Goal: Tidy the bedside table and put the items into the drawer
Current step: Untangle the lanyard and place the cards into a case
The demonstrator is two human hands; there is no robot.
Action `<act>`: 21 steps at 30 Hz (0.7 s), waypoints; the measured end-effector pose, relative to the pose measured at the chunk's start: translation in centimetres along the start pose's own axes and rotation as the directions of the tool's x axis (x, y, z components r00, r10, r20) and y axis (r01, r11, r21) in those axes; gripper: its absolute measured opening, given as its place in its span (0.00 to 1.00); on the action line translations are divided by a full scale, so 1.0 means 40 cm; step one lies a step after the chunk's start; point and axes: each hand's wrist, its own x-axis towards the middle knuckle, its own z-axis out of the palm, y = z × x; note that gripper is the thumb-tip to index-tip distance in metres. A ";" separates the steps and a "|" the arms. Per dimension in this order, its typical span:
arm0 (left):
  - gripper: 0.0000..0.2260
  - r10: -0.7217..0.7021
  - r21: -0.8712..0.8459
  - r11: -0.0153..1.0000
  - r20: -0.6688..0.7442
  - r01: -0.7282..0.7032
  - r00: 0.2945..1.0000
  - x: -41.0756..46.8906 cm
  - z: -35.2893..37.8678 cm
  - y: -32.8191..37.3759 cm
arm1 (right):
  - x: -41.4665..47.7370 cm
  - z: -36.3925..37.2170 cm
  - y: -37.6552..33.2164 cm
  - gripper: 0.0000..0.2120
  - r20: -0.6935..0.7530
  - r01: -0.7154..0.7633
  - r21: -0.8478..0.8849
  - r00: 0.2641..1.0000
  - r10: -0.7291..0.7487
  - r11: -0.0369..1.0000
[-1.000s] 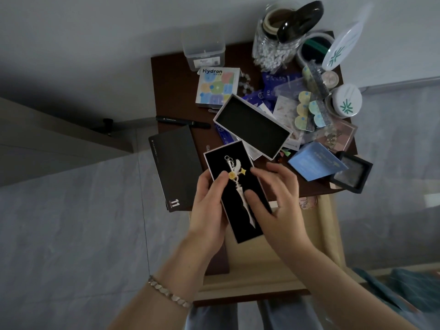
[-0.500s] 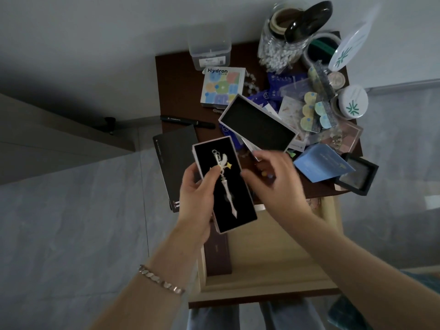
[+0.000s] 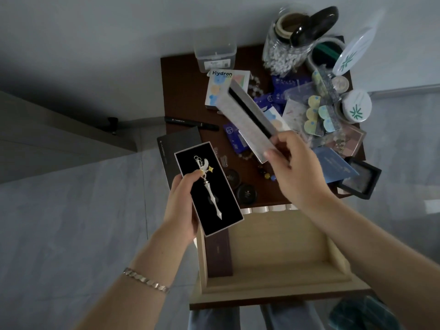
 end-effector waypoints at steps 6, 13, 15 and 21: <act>0.20 -0.063 0.002 0.998 0.102 0.063 0.993 -0.002 0.002 -0.012 | -0.069 -0.011 0.023 0.18 0.516 -0.553 0.805 0.831 0.206 0.215; 0.12 -0.014 -0.039 0.999 0.177 0.021 0.984 -0.008 0.004 -0.019 | -0.084 0.002 0.073 0.16 0.559 -0.654 0.709 0.749 0.356 0.263; 0.15 -0.025 -0.046 0.998 0.218 0.036 0.976 -0.021 0.021 -0.025 | -0.097 0.039 0.075 0.14 0.540 -0.658 0.620 0.753 0.377 0.428; 0.22 -0.070 0.032 0.997 0.240 0.064 0.968 -0.044 0.056 -0.035 | -0.121 0.084 0.056 0.12 0.417 -0.495 0.428 0.850 0.321 0.756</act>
